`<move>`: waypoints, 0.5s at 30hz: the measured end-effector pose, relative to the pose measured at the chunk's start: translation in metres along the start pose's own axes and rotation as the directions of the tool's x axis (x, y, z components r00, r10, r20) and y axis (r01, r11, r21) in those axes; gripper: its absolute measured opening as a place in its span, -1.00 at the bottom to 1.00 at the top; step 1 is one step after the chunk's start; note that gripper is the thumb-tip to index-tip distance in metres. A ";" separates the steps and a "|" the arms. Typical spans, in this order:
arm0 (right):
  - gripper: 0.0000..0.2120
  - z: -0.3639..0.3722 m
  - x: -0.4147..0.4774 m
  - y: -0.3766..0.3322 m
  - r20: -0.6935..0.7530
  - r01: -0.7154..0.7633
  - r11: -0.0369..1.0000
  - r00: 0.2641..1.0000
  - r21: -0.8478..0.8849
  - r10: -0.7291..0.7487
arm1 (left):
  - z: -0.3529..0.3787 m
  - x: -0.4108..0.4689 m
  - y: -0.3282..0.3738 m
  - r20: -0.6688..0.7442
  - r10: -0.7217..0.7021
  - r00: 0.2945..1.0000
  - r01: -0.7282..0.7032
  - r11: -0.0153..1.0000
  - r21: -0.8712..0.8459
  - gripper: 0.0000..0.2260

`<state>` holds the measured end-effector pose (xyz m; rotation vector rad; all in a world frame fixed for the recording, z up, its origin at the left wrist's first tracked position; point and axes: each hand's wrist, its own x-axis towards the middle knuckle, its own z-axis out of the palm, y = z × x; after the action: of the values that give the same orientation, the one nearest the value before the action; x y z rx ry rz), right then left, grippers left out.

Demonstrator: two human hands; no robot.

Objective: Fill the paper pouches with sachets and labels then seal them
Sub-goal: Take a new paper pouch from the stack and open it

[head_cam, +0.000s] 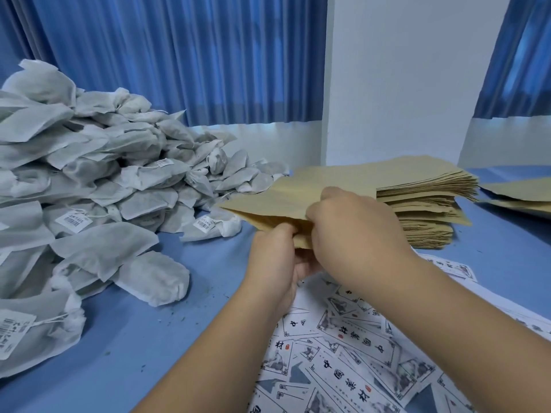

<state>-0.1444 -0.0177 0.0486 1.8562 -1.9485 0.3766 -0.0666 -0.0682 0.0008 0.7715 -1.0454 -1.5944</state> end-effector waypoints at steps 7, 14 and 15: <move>-0.82 -0.024 0.002 0.011 -0.166 -0.161 0.987 0.973 0.011 0.160 | -0.006 0.003 0.004 -0.108 -0.065 0.992 0.098 0.940 0.327 -0.94; -0.84 -0.025 -0.003 -0.003 -0.081 -0.093 0.990 0.992 0.110 0.102 | -0.003 0.001 0.008 -0.128 -0.016 0.992 0.053 0.956 0.289 -0.92; -0.77 -0.024 -0.005 -0.009 -0.042 -0.050 0.992 0.998 0.113 0.055 | -0.005 0.002 0.010 -0.159 0.060 0.985 -0.008 0.951 0.310 -0.93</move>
<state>-0.1323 -0.0026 0.0667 1.8505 -1.9858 0.5502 -0.0589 -0.0721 0.0083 1.0729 -1.1926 -1.3258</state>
